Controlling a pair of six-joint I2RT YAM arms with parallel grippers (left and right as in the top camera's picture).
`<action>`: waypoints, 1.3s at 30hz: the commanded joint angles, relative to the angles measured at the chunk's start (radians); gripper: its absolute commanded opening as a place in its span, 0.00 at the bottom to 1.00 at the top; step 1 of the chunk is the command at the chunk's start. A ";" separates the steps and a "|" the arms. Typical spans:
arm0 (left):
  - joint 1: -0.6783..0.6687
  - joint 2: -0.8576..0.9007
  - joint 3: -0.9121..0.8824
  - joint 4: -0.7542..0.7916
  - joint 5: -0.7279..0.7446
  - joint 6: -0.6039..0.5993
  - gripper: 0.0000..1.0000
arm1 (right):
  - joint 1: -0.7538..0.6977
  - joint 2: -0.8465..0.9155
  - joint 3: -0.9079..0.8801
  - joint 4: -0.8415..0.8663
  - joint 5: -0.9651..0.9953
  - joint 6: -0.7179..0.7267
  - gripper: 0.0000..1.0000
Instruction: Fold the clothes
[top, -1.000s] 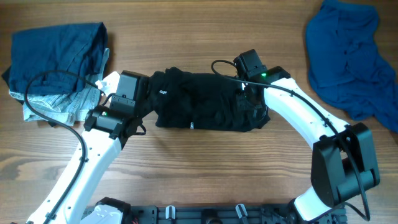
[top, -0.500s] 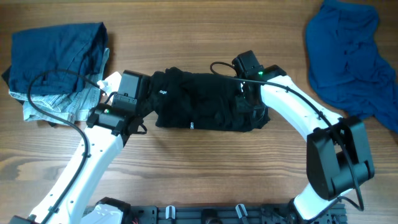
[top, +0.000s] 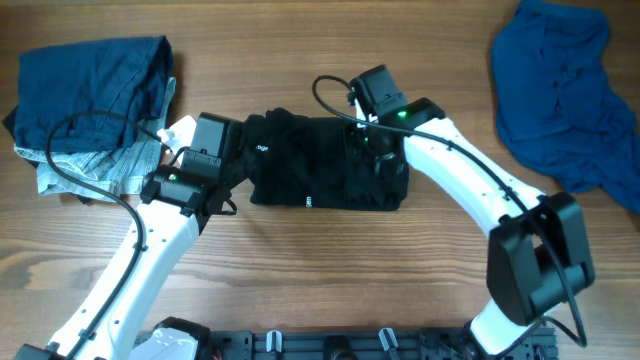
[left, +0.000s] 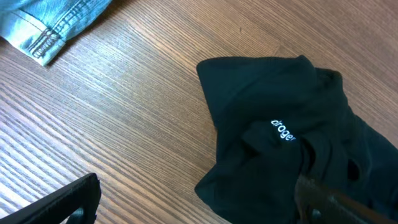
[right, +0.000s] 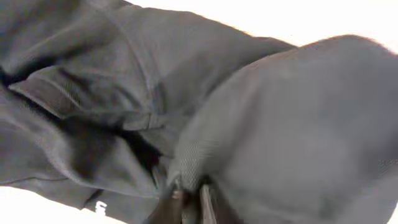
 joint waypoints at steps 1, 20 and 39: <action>0.006 0.006 0.016 -0.002 0.002 0.020 1.00 | 0.012 0.083 0.021 -0.009 -0.020 0.018 0.59; 0.006 0.005 0.016 -0.001 0.009 0.024 1.00 | 0.008 0.058 -0.097 -0.014 0.127 0.016 0.85; 0.322 0.268 0.058 0.314 0.541 0.644 1.00 | -0.208 -0.401 0.122 -0.252 0.128 -0.090 1.00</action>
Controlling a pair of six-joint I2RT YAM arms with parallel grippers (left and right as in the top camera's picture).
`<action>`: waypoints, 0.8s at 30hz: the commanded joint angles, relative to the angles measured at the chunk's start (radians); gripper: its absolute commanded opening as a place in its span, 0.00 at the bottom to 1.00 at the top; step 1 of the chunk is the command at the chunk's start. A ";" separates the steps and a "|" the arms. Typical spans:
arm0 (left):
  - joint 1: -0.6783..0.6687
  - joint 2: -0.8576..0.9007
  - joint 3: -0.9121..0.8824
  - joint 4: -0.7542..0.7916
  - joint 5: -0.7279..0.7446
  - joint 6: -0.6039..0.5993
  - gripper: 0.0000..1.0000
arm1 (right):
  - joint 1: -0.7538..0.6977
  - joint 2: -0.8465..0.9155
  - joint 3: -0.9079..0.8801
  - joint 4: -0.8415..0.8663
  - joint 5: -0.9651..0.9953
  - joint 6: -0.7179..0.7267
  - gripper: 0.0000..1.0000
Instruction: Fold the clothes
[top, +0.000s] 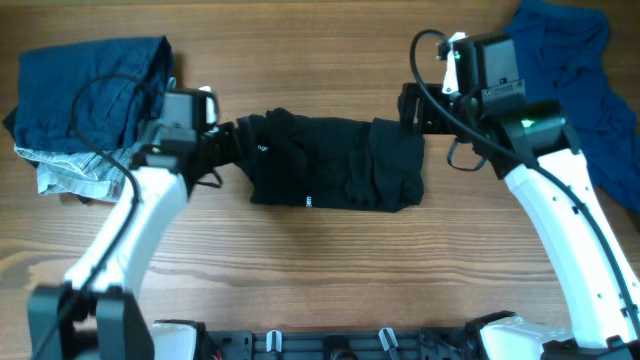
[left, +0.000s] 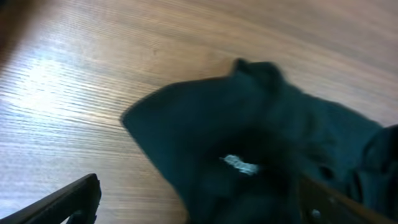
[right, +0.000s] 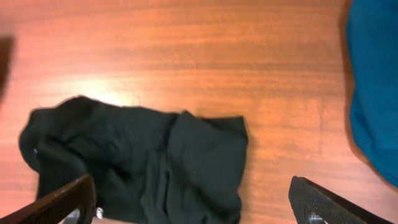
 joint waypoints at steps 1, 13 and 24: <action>0.192 0.129 0.058 0.034 0.196 0.193 1.00 | -0.002 -0.007 0.007 -0.039 0.018 -0.028 0.99; 0.151 0.383 0.058 0.188 0.361 0.410 0.83 | -0.002 -0.007 0.006 -0.051 0.037 -0.028 1.00; 0.251 0.206 0.059 0.104 0.292 0.250 0.04 | -0.002 -0.006 0.005 -0.049 0.037 -0.028 0.99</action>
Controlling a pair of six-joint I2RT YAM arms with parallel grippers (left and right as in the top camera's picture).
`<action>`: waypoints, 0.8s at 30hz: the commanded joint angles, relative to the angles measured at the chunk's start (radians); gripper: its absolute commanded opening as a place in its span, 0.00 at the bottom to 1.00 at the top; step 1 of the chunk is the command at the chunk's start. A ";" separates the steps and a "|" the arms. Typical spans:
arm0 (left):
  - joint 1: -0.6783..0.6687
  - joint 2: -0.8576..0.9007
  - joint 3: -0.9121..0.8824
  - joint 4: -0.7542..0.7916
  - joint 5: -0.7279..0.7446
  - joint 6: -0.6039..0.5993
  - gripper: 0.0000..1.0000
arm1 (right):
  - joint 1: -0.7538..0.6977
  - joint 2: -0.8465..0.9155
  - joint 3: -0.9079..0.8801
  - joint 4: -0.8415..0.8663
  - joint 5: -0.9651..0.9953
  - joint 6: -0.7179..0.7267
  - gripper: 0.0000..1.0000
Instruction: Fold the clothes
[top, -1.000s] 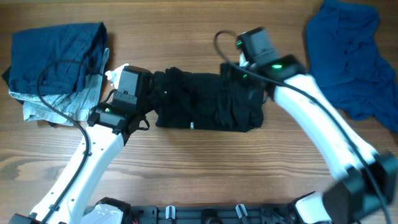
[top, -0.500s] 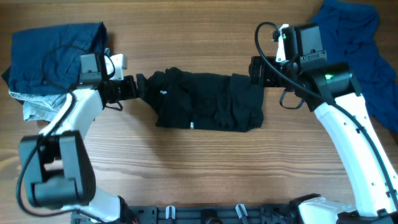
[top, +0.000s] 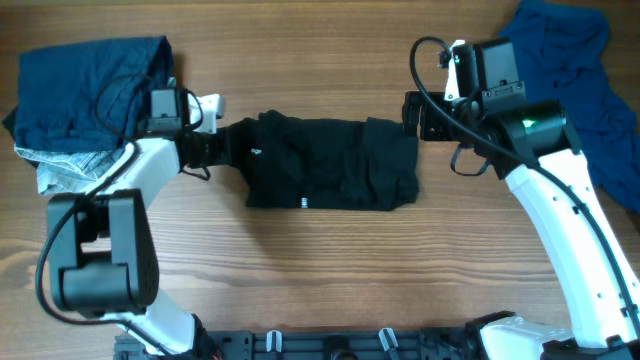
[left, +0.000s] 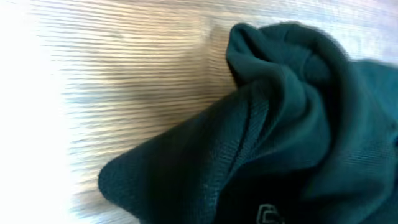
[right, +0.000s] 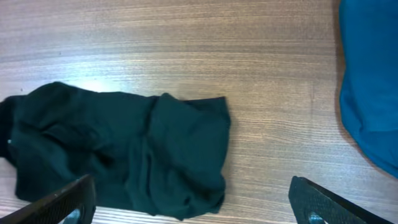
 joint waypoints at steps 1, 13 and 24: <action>0.084 -0.166 0.016 -0.026 -0.028 -0.050 0.04 | 0.000 -0.006 0.005 0.001 0.022 -0.021 0.99; -0.248 -0.259 0.016 0.169 0.125 -0.178 0.04 | 0.000 0.001 0.003 0.002 0.022 -0.020 0.99; -0.608 -0.204 0.016 0.307 -0.103 -0.185 0.04 | -0.108 -0.012 0.006 0.009 0.096 0.044 0.99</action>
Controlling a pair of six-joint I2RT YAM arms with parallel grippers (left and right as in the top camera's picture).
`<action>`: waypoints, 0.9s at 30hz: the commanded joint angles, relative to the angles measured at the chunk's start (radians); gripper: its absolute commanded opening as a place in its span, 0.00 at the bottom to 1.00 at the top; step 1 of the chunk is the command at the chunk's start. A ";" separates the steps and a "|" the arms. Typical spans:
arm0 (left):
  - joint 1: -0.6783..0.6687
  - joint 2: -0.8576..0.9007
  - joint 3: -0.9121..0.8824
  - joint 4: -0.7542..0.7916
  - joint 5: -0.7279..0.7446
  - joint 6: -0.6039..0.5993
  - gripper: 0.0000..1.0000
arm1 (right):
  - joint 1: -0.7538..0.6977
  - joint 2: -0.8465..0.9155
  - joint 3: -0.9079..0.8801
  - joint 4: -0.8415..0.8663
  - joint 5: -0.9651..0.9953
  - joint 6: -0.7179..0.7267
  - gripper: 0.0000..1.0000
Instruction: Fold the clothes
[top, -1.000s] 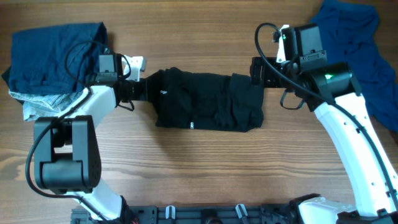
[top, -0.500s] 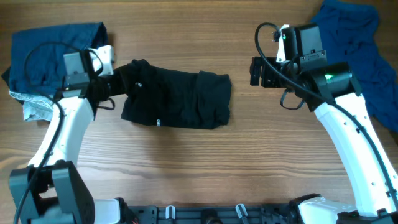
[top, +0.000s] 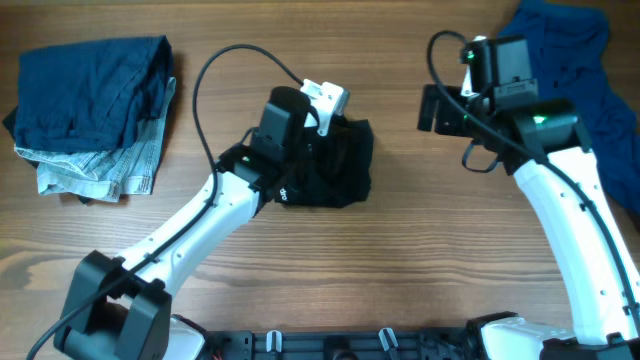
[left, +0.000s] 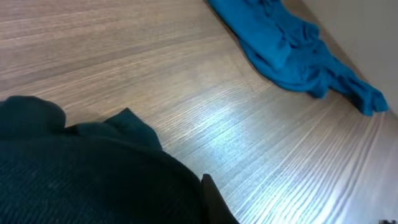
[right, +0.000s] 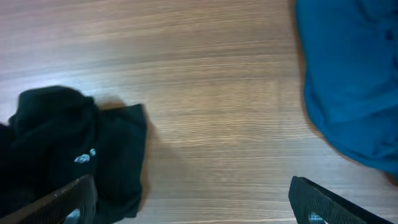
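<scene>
The black garment (top: 335, 172) lies doubled into a compact bundle at the table's middle. It fills the lower left of the left wrist view (left: 81, 168) and sits at the left edge of the right wrist view (right: 118, 149). My left gripper (top: 340, 135) rests on the bundle's top, shut on a fold of the black cloth. Only one dark fingertip (left: 214, 202) shows beside the cloth. My right gripper (top: 428, 108) hovers open to the right of the bundle, its fingers (right: 320, 205) spread wide with nothing between them.
A stack of folded dark blue and pale denim clothes (top: 90, 90) lies at the back left. A crumpled blue garment (top: 565, 90) lies at the back right, also in the left wrist view (left: 292, 43). Bare wood separates the bundle and the blue garment.
My left gripper was at the left end of the spread-out black garment; now it is over the right part with that end brought across, so the garment is half as long. The right gripper stays open.
At first my right gripper was shut on the garment's right part and the left stood open by its left end. Then the right was raised and open, the garment lying as a long strip. The left closed in on the left end, and now the strip is doubled.
</scene>
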 joint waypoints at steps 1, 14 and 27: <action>-0.042 0.063 0.016 0.068 -0.057 -0.010 0.04 | -0.086 -0.030 0.006 0.019 0.007 0.011 1.00; -0.147 0.128 0.016 0.243 -0.058 -0.091 1.00 | -0.286 -0.072 0.005 0.058 -0.124 0.002 1.00; -0.091 0.026 0.017 0.183 0.079 -0.208 1.00 | -0.286 -0.072 0.005 0.091 -0.154 0.002 0.99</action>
